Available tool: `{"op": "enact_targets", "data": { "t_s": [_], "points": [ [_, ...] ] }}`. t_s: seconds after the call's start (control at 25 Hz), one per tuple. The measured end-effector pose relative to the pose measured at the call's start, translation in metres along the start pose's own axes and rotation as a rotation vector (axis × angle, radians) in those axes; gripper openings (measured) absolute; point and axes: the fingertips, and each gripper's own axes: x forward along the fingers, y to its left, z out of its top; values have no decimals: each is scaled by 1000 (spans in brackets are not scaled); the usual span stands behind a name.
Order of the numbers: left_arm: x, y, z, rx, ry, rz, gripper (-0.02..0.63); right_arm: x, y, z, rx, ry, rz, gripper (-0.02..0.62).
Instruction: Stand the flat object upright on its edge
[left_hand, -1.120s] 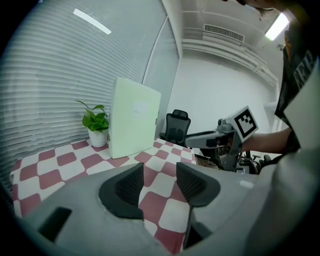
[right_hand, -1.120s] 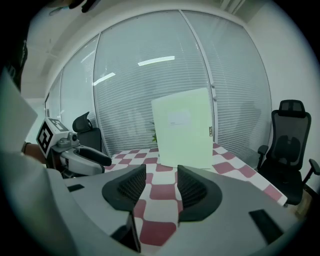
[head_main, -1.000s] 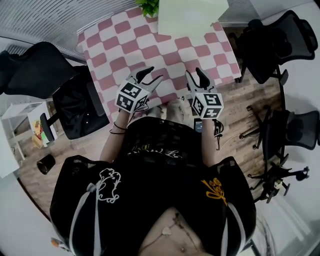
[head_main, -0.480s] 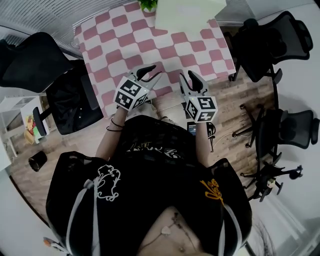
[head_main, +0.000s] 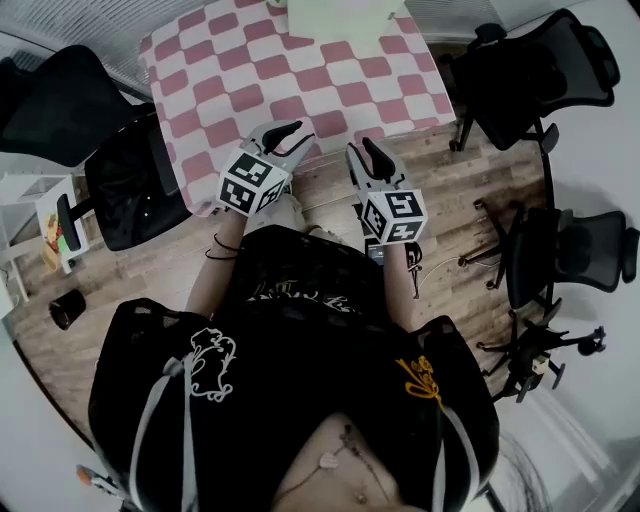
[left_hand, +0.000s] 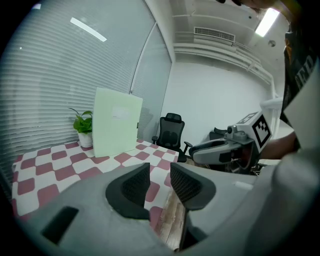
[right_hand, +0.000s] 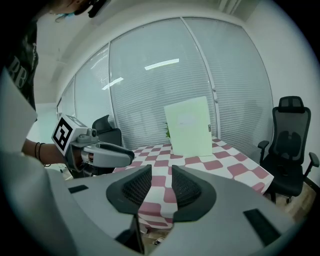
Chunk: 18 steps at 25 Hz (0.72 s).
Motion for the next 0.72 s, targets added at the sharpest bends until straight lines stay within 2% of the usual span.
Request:
{"op": "enact_targets", "data": {
  "t_s": [0.4,0.72],
  "points": [
    [-37,-79,-32,-21,1,74,137,-64,20,-30,-31,-13,90,81],
    [-61,-125,-58,-15,5,103,137,-108,41,-53,-55,-18,117,66]
  ]
}}
